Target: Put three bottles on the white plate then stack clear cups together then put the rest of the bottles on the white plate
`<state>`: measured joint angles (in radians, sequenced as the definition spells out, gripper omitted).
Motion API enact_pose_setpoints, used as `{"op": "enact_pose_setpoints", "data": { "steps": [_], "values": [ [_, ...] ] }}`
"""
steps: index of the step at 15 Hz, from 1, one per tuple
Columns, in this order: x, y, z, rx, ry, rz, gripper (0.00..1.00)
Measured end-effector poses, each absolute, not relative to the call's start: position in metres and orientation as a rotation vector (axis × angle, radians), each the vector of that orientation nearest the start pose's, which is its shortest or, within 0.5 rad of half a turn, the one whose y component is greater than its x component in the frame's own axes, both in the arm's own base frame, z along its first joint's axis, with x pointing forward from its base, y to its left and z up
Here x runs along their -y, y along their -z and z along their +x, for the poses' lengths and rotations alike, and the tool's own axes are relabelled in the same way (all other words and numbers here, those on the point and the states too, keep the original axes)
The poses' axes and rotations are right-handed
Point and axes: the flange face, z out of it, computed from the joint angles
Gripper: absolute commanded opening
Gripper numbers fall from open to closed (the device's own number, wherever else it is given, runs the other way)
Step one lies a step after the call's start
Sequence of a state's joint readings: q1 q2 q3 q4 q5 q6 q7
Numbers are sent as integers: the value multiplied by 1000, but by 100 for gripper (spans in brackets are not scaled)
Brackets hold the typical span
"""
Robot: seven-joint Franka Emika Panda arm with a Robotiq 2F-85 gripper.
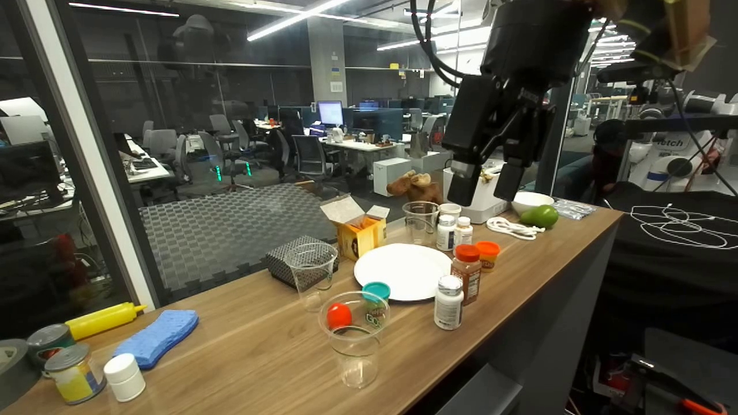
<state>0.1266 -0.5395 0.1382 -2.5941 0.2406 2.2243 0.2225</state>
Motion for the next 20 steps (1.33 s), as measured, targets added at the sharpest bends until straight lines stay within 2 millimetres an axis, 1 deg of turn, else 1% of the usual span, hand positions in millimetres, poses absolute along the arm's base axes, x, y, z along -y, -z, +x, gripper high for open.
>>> {"op": "enact_pose_setpoints", "data": {
  "steps": [1, 3, 8, 12, 16, 20],
  "values": [
    [-108, -446, 376, -160, 192, -2967, 100],
    [-94, -438, 376, -197, 175, -2981, 100],
    [-41, -415, 375, -333, 117, -3009, 100],
    [-10, -393, 379, -388, 39, -3017, 100],
    [9, -364, 392, -409, -75, -3038, 100],
    [25, -341, 418, -409, -141, -3049, 100]
  ]
}}
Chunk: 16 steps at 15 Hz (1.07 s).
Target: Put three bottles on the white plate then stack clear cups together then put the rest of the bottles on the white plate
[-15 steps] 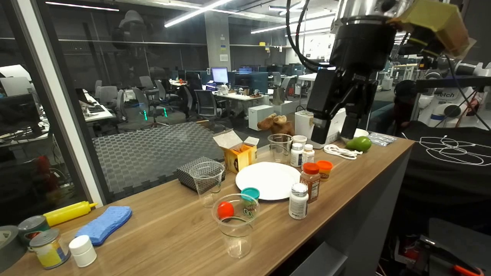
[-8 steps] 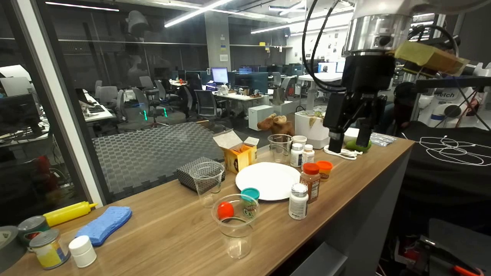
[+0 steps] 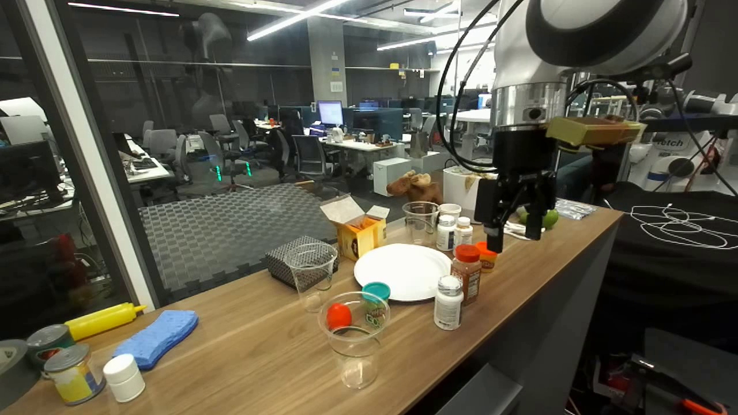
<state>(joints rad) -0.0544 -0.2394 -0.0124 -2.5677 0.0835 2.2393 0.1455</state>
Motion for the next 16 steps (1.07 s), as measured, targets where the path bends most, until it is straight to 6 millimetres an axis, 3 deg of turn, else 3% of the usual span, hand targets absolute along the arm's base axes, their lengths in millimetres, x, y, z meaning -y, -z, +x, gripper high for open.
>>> {"op": "enact_pose_setpoints", "data": {
  "steps": [5, 10, 12, 16],
  "values": [
    [41, -320, 455, -427, -102, -3049, 100],
    [56, -296, 476, -464, -115, -3049, 100],
    [61, -290, 481, -477, -107, -3049, 73],
    [65, -285, 490, -486, -89, -3052, 42]
  ]
}}
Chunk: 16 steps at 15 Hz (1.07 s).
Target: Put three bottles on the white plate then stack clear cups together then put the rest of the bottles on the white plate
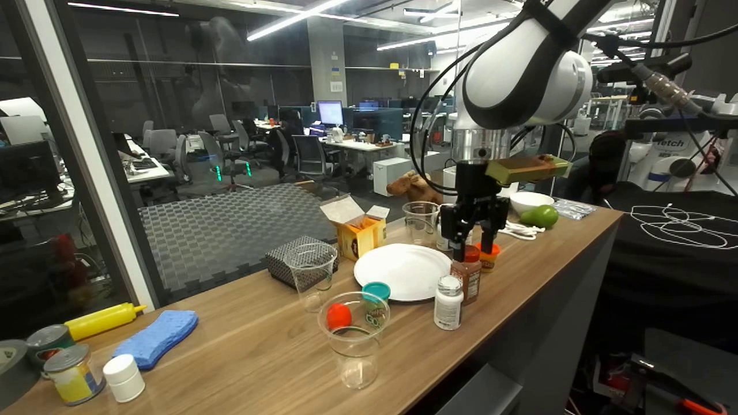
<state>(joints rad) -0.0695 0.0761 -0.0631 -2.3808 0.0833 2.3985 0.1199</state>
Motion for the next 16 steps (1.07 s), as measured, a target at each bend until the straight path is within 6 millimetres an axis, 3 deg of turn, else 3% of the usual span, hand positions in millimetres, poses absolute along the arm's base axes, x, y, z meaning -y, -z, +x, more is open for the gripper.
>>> {"op": "enact_pose_setpoints", "data": {
  "steps": [2, 3, 11, 16],
  "values": [
    [65, -283, 493, -486, -83, -3053, 27],
    [66, -282, 495, -486, -81, -3053, 24],
    [60, -288, 499, -456, -54, -3120, 24],
    [25, -325, 513, -440, -2, -3228, 24]
  ]
}}
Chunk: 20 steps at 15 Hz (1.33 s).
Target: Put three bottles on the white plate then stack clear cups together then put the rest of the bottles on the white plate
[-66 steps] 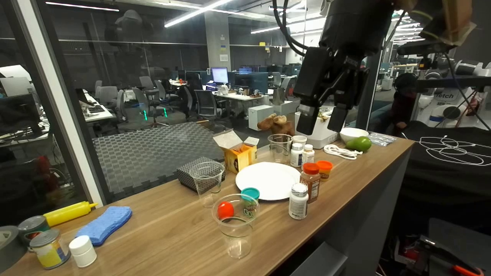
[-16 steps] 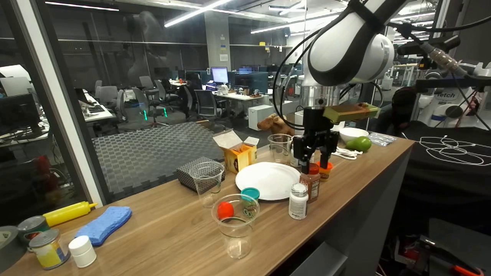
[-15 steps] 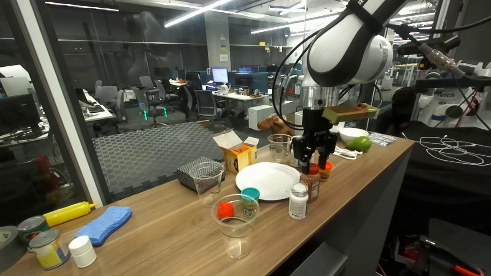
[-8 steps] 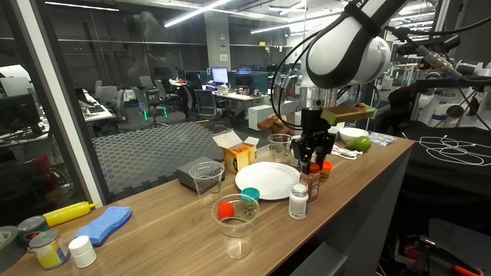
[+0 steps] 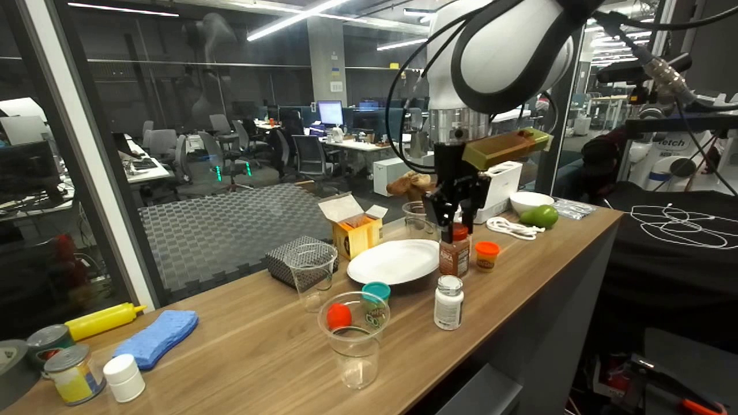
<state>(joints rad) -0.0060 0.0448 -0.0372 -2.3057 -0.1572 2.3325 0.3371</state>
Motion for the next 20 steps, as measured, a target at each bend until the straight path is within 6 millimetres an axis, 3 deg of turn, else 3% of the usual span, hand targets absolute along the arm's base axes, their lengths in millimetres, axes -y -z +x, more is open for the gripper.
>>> {"op": "enact_pose_setpoints", "data": {
  "steps": [4, 8, 13, 20],
  "values": [
    [9, -351, 523, -454, -156, -3309, 24],
    [5, -358, 523, -458, -300, -3328, 24],
    [7, -357, 548, -428, -117, -3264, 24],
    [28, -346, 596, -360, 41, -3185, 24]
  ]
}}
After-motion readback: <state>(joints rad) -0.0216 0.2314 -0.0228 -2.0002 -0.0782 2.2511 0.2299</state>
